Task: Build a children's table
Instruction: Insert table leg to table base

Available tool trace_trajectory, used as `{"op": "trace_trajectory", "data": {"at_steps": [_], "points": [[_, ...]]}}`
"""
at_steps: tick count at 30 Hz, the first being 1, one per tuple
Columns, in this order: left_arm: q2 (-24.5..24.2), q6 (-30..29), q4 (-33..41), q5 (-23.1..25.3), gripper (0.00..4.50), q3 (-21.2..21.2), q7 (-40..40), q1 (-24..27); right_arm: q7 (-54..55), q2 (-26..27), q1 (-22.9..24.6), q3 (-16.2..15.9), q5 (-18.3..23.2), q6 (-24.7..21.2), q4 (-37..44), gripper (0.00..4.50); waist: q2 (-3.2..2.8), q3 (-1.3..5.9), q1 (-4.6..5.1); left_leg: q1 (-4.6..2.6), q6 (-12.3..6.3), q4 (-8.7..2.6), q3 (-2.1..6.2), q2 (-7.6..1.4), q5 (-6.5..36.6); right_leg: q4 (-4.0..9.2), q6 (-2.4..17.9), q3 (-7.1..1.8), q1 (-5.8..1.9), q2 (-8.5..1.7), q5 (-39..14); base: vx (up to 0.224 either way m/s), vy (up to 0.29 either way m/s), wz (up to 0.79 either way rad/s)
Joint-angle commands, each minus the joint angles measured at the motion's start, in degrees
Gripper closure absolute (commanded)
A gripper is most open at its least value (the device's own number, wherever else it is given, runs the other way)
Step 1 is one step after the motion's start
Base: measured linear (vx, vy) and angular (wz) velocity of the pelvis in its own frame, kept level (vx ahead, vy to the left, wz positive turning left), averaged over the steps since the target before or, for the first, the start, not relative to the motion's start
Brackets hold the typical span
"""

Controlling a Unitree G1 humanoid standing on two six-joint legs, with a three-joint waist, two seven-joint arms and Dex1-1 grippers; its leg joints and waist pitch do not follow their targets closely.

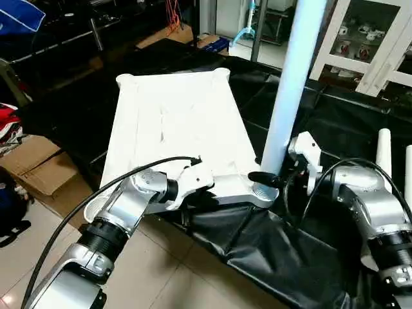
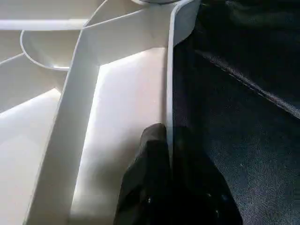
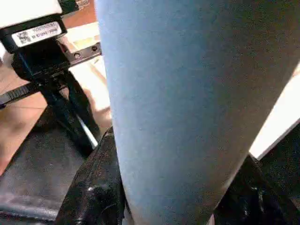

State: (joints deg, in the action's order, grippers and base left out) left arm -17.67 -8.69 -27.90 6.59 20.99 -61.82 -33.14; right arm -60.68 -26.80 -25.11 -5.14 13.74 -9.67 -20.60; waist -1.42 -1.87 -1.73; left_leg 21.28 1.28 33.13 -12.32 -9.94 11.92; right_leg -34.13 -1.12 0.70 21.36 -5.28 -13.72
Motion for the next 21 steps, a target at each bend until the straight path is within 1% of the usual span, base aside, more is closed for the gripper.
{"op": "trace_trajectory", "data": {"at_steps": [1,2,3,5,6,7,9,10,12,13,16,18,19,20,21], "points": [[0.47,-0.73,-1.82,-0.45,4.5,-1.44,4.17,1.73,0.6,1.58,3.38,-2.17,-0.86,-0.96,-1.29,2.64,1.05,1.44,0.21,-0.89,-5.69,-4.0,1.67,-3.78,6.52,3.61,15.92,-1.5,-1.04,-2.96,1.55,0.0,0.0,0.0],[0.63,-0.8,-1.7,-0.62,4.5,-1.72,4.49,1.86,1.78,2.2,4.58,-1.53,-0.87,-0.39,-1.9,2.64,1.02,1.41,0.24,-0.83,-5.67,-3.99,1.66,-3.78,6.67,3.63,15.96,-1.52,-1.01,-2.99,1.52,0.0,0.0,0.0],[0.82,-0.8,-1.55,-0.76,4.5,-2.03,4.92,2.02,3.46,3.0,6.04,-0.64,-0.87,0.39,-2.93,2.64,1.04,1.33,0.28,-0.82,-5.37,-4.1,1.66,-3.81,7.89,3.83,15.88,-1.53,-0.99,-3.05,0.09,0.0,0.0,0.0],[0.9,-0.76,-1.44,-0.79,4.5,-2.16,5.18,2.13,4.98,3.54,7.03,-0.01,-0.97,1.12,-3.85,2.64,1.03,1.1,0.4,-0.93,-4.23,-4.47,1.75,-3.85,10.69,4.31,15.38,-1.56,-0.82,-3.04,-4.32,0.0,0.0,0.0],[1.05,-0.91,-1.31,-0.98,4.5,-2.46,5.55,2.28,6.78,4.08,7.86,0.59,-1.22,1.8,-4.78,2.64,0.97,1.04,0.55,-1.03,-3.35,-4.67,1.87,-3.9,12.19,4.51,14.88,-1.56,-0.79,-3.04,-7.23,0.0,0.0,0.0],[1.1,-0.96,-1.25,-1.02,4.5,-2.54,5.68,2.33,7.25,4.19,8.12,0.73,-1.25,1.92,-4.89,2.64,0.93,1.04,0.67,-1.12,-2.65,-4.78,1.91,-3.93,12.93,4.64,14.48,-1.62,-0.72,-3.0,-8.62,0.0,0.0,0.0],[1.2,-1.04,-1.17,-1.06,4.5,-2.68,6.02,2.49,8.96,4.7,8.87,1.02,-1.69,2.42,-5.05,2.64,0.95,1.13,0.84,-1.15,-2.02,-4.87,1.96,-3.93,13.32,4.68,14.06,-1.65,-0.71,-2.98,-9.06,0.0,0.0,0.0],[1.24,-1.17,-1.06,-1.01,4.5,-2.75,6.32,2.62,10.16,5.16,9.28,1.07,-2.27,2.84,-4.96,2.64,0.88,1.24,0.97,-1.16,-1.88,-4.83,1.95,-3.89,12.94,4.6,14.03,-1.65,-0.73,-2.91,-8.03,0.0,0.0,0.0],[1.37,-1.45,-0.91,-1.03,4.5,-2.89,6.82,2.75,11.39,5.84,9.64,1.17,-2.9,3.24,-4.78,2.64,0.99,1.34,1.15,-1.02,-2.12,-4.75,1.93,-3.79,12.23,4.46,14.1,-1.64,-0.85,-2.9,-6.47,0.0,0.0,0.0],[1.58,-1.76,-0.79,-1.19,4.5,-3.05,7.16,2.83,12.36,6.54,9.83,1.22,-3.29,3.39,-4.6,2.64,0.94,1.31,1.29,-0.94,-2.32,-4.73,1.94,-3.78,11.99,4.44,14.21,-1.64,-0.86,-2.96,-6.04,0.0,0.0,0.0],[2.02,-2.45,-0.56,-1.36,4.5,-3.37,7.9,2.91,14.59,7.65,9.88,1.15,-4.23,3.87,-4.96,2.64,1.0,1.39,1.53,-0.92,-2.54,-4.68,1.93,-3.74,12.15,4.5,14.22,-1.63,-0.87,-2.95,-6.62,0.0,0.0,0.0],[2.49,-3.15,-0.41,-1.29,4.5,-3.66,9.02,2.94,17.47,8.88,9.79,1.27,-4.86,4.28,-5.96,2.64,0.96,1.41,1.62,-0.9,-2.23,-4.7,1.95,-3.74,12.41,4.59,14.0,-1.66,-0.81,-3.0,-7.79,0.0,0.0,0.0],[2.74,-3.62,-0.35,-1.33,4.5,-3.88,9.57,2.95,18.62,9.28,9.77,1.28,-5.2,4.42,-6.38,2.64,1.11,1.54,1.6,-0.98,-2.27,-4.63,1.92,-3.73,12.21,4.56,13.94,-1.67,-0.85,-2.99,-7.69,0.0,0.0,0.0],[3.01,-4.07,-0.28,-1.38,4.5,-4.1,10.21,2.96,19.81,9.64,9.78,1.14,-5.66,4.81,-6.91,2.64,1.06,1.51,1.59,-0.94,-2.3,-4.64,1.93,-3.74,11.88,4.53,13.91,-1.69,-0.85,-3.0,-7.48,0.0,0.0,0.0],[3.27,-4.54,-0.16,-1.42,4.5,-4.25,10.75,3.0,21.08,10.05,9.76,1.0,-6.2,5.14,-7.58,2.64,1.04,1.68,1.58,-0.99,-2.42,-4.52,1.87,-3.69,10.88,4.4,13.98,-1.66,-0.86,-2.95,-6.34,0.0,0.0,0.0]]}}
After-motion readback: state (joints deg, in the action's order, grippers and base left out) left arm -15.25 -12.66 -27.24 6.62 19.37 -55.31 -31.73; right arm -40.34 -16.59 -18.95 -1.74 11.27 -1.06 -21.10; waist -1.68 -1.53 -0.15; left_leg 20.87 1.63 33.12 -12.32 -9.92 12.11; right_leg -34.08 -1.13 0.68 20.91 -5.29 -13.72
